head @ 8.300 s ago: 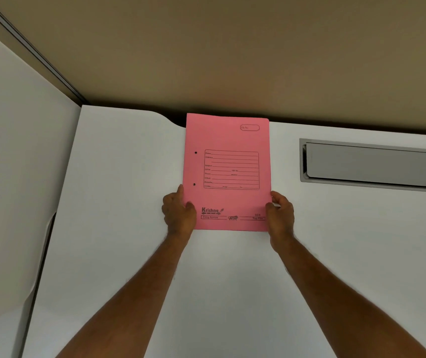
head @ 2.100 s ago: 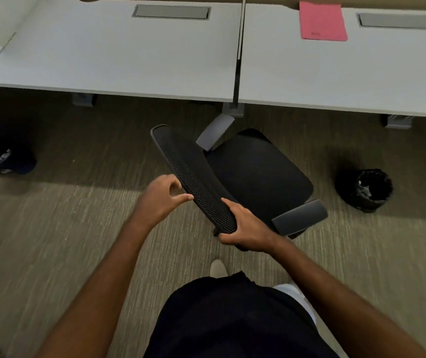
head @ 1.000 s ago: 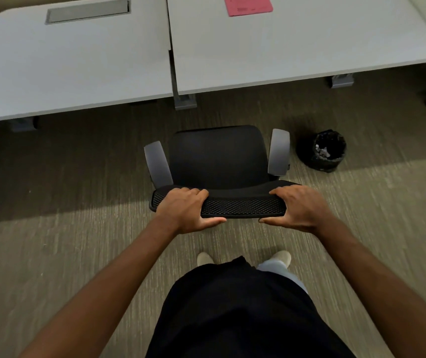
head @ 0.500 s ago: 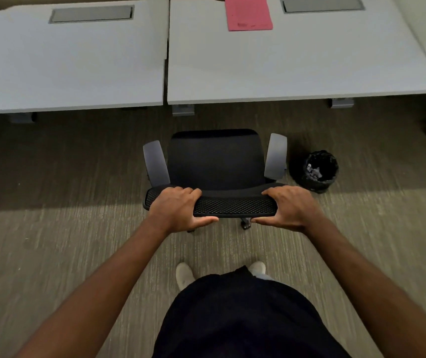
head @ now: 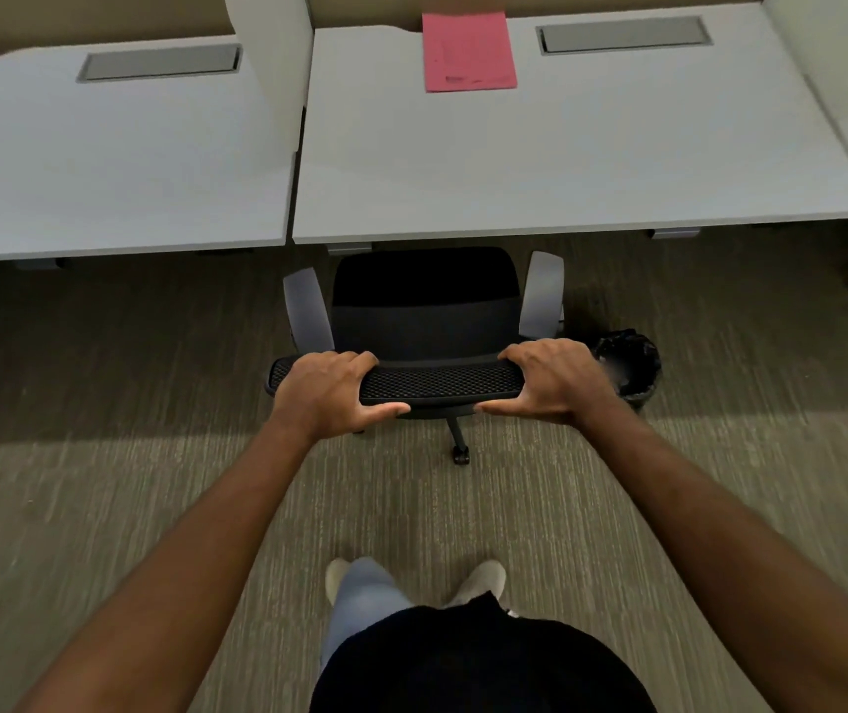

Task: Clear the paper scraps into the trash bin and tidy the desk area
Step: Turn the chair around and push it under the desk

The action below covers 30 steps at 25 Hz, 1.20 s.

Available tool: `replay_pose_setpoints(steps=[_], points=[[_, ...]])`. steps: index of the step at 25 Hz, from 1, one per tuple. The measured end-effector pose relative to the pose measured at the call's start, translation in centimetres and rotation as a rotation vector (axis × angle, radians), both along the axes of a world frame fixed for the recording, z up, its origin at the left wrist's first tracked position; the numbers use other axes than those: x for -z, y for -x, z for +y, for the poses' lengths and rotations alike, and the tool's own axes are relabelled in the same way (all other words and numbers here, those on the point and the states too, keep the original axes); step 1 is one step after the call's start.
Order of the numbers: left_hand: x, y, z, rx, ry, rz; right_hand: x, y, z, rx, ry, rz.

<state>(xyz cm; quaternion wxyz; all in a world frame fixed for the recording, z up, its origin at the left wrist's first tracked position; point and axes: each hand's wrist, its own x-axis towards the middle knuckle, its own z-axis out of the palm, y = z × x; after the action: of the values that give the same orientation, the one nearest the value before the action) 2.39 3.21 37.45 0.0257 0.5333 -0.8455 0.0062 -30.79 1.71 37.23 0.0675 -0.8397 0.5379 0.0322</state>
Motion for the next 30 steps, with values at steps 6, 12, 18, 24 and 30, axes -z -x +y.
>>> replay_pose_setpoints(steps=[6, 12, 18, 24, 30], points=[[0.3, 2.7, -6.8, -0.012, 0.005, 0.002, 0.7, 2.9, -7.0, -0.009, 0.052, -0.017], [0.4, 5.1, -14.5, 0.011, -0.017, 0.003, 1.1, 5.3, -13.9, 0.003, 0.089, -0.014], [-0.1, 7.3, -21.4, 0.005, -0.058, 0.015, 0.3, 7.1, -20.3, 0.033, 0.073, -0.020], [0.0, 8.6, -27.5, 0.024, -0.082, 0.041, 0.5, 8.4, -25.1, 0.072, 0.105, -0.049], [0.4, 10.7, -29.5, 0.022, -0.046, 0.061, 0.8, 10.8, -28.4, 0.038, 0.091, -0.039]])
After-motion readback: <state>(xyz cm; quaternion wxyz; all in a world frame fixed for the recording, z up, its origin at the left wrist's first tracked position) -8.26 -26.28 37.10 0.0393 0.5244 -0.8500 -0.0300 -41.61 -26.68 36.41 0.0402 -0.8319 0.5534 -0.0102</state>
